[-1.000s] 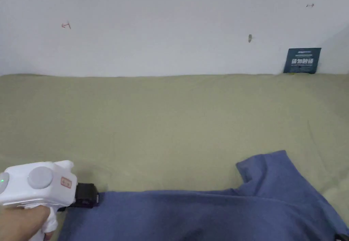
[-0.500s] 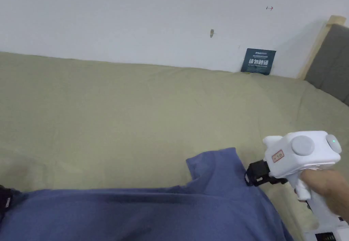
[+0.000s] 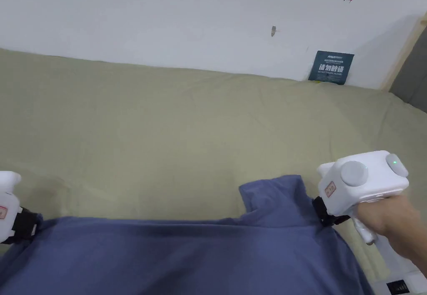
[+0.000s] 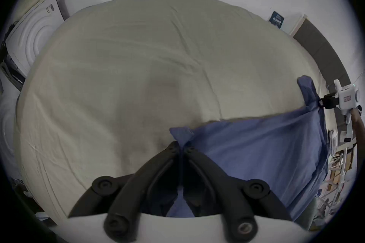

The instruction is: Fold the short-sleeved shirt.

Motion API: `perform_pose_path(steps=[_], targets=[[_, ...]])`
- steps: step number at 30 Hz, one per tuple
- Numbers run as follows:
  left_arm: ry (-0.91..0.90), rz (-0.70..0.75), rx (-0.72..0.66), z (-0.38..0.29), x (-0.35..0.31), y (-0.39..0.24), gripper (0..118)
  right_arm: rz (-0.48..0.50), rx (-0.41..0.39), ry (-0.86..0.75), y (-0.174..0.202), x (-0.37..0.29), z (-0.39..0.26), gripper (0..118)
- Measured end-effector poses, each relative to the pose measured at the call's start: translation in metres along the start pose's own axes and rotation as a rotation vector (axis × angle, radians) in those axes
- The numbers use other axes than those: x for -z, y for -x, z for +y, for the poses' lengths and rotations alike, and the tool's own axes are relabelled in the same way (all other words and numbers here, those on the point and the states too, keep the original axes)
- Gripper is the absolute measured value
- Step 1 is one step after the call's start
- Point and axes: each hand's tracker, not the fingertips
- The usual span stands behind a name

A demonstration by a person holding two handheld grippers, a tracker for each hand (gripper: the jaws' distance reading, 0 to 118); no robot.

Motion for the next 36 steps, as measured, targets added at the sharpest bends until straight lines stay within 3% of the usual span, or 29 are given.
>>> perform_pose_path(steps=[3,10,18,25,30,36], targets=[[-0.036,-0.017,0.034,-0.002,-0.018,-0.003,1,0.065,0.052,-0.100,-0.010,-0.035,-0.011,0],[-0.168,-0.040,0.080,-0.015,-0.088,-0.003,1,0.077,-0.037,-0.296,-0.002,-0.144,-0.055,0],[-0.296,-0.019,0.101,-0.077,-0.166,0.013,1,0.093,-0.003,-0.409,-0.013,-0.214,-0.145,0],[-0.251,-0.080,0.063,-0.156,-0.190,0.033,1,0.134,0.075,-0.369,-0.017,-0.214,-0.239,0],[-0.148,-0.085,0.029,-0.210,-0.172,0.039,1,0.158,0.123,-0.237,-0.006,-0.180,-0.304,0],[-0.079,-0.077,-0.031,-0.257,-0.151,0.047,1,0.176,0.217,-0.199,-0.008,-0.151,-0.350,0]])
